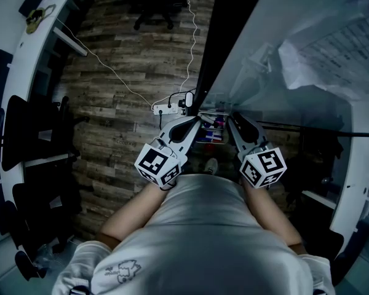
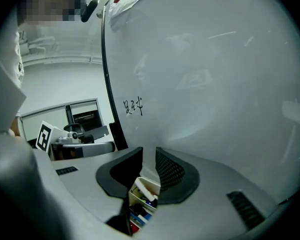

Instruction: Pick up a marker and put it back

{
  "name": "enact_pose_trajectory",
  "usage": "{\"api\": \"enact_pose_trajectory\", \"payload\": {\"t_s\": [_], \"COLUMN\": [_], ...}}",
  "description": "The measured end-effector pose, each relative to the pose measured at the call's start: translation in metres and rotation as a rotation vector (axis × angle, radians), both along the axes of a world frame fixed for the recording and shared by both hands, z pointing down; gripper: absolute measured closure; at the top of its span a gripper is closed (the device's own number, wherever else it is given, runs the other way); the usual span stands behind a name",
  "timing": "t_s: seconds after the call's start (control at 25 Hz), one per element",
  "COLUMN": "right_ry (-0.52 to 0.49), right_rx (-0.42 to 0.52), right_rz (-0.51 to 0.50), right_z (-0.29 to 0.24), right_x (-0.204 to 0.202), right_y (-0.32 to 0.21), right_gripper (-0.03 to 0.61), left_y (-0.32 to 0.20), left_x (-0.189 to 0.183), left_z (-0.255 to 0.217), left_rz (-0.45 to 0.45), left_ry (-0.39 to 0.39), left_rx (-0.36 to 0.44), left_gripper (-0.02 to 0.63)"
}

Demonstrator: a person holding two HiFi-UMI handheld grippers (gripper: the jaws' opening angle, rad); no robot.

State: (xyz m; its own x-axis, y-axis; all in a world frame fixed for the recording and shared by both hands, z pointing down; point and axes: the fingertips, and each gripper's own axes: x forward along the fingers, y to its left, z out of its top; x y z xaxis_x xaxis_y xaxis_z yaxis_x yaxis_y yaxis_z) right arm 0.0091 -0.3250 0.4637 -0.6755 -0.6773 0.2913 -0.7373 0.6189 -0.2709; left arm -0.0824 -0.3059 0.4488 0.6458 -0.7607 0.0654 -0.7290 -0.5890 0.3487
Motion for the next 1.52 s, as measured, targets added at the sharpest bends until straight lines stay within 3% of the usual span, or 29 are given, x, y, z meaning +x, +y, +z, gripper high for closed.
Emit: {"api": "enact_pose_trajectory", "payload": {"t_s": [0.6, 0.84, 1.04, 1.28, 1.52], "right_ry": [-0.043, -0.074, -0.098, -0.117, -0.13], "right_rx": [0.059, 0.069, 0.07, 0.048, 0.035], "right_rz": [-0.083, -0.152, -0.197, -0.196, -0.167], "right_z": [-0.023, -0.028, -0.032, -0.035, -0.044], "right_x": [0.037, 0.053, 0.038, 0.03, 0.019], "right_y": [0.021, 0.039, 0.058, 0.074, 0.093], "right_gripper": [0.503, 0.506, 0.506, 0.506, 0.506], "left_y": [0.031, 0.058, 0.086, 0.099, 0.116], "left_x": [0.025, 0.043, 0.03, 0.028, 0.021], "left_z": [-0.022, -0.015, -0.008, -0.011, -0.022], "left_rz": [-0.128, -0.196, -0.23, -0.199, -0.13], "left_ry": [-0.03, -0.05, -0.08, -0.085, -0.109], "left_rx": [0.058, 0.037, 0.016, 0.009, 0.057], "left_gripper": [0.609, 0.609, 0.609, 0.609, 0.609]}}
